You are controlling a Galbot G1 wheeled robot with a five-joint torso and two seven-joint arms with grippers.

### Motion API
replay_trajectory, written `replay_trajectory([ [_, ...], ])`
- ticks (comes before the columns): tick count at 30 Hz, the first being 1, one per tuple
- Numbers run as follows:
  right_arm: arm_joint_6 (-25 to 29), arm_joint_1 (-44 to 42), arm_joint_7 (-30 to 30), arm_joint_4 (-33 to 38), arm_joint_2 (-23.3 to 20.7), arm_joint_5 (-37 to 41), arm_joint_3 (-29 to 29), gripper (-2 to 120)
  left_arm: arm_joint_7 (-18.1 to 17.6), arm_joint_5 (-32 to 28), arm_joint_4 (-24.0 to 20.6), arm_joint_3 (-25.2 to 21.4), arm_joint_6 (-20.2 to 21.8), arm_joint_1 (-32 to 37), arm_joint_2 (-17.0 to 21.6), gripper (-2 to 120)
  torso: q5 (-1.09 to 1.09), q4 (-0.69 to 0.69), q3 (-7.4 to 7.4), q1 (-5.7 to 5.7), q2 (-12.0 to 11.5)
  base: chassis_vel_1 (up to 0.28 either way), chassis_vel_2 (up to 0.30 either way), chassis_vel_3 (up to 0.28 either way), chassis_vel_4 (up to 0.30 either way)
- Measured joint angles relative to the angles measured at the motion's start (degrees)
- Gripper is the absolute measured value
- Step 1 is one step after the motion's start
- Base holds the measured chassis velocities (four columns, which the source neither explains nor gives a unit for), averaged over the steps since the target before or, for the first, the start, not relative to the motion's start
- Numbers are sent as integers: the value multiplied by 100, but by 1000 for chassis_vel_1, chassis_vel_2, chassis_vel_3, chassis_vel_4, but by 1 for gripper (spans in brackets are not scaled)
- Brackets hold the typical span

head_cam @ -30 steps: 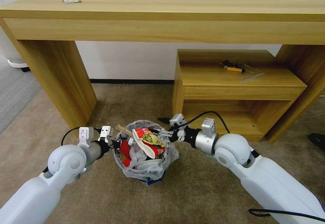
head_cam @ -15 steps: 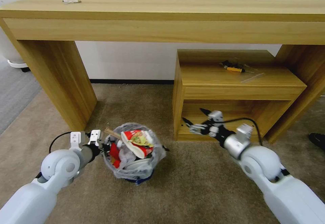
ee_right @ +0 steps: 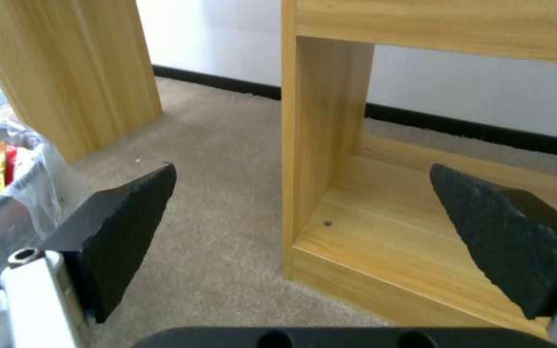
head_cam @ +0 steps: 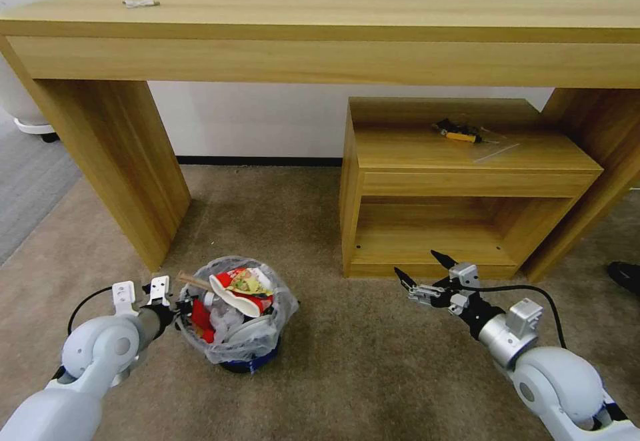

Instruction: Pick up the trash bin and place the garbage on the floor into it.

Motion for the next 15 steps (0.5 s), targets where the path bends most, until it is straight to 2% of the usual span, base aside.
replay_trajectory([
  [6,-59,123,30,-56,10,16,-99,100,211,100,190,-81,-1,-19,-71,0,5,1,-1,0,1,0,0,0,0],
  [13,-131,215,89,-68,33,17,-232,100,189,105,250,-47,-4,-88,-127,0,3,2,-1,-1,1,0,0,0,0],
  [15,-157,248,117,-75,44,16,-286,100,185,103,291,-26,-30,-137,-130,11,-3,-2,0,0,1,0,0,0,0],
])
